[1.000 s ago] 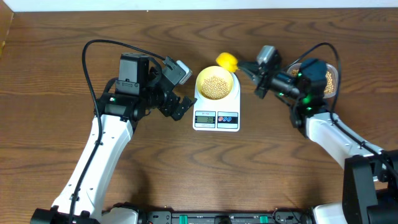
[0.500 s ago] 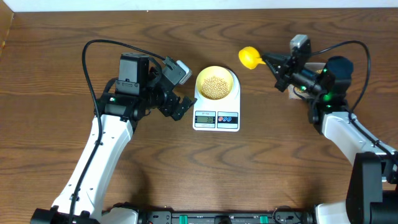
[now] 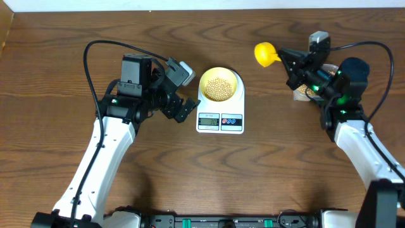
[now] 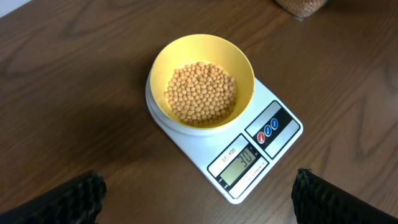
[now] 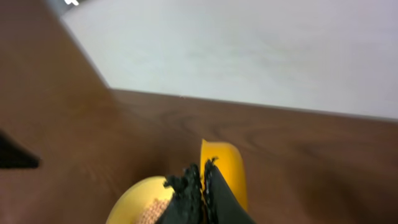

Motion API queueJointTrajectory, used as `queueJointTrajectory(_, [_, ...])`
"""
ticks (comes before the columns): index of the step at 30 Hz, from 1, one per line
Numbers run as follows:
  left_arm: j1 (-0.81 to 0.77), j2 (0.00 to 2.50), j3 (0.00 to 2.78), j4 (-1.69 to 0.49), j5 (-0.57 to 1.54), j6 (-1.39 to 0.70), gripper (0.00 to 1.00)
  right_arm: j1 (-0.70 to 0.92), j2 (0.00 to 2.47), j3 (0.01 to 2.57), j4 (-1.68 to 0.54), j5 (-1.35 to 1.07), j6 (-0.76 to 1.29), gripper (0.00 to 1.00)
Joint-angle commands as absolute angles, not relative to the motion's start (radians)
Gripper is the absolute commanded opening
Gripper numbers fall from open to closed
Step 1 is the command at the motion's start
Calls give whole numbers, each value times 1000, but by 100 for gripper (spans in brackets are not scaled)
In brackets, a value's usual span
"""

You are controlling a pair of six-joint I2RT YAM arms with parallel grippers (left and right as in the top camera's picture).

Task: Scoop item into bowl and weigh 50g on scale
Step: 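Carry the empty scoop right back to the soybean tub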

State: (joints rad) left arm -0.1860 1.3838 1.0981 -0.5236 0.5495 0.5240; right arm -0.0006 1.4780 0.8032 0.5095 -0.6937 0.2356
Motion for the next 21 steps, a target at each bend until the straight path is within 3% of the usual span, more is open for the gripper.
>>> queueJointTrajectory(1, [-184, 1373, 1090, -522, 565, 519, 97, -8, 1407, 804, 407, -512, 218, 1])
queueJointTrajectory(21, [-184, 1373, 1090, -522, 565, 519, 97, -8, 1197, 804, -13, 120, -62, 1])
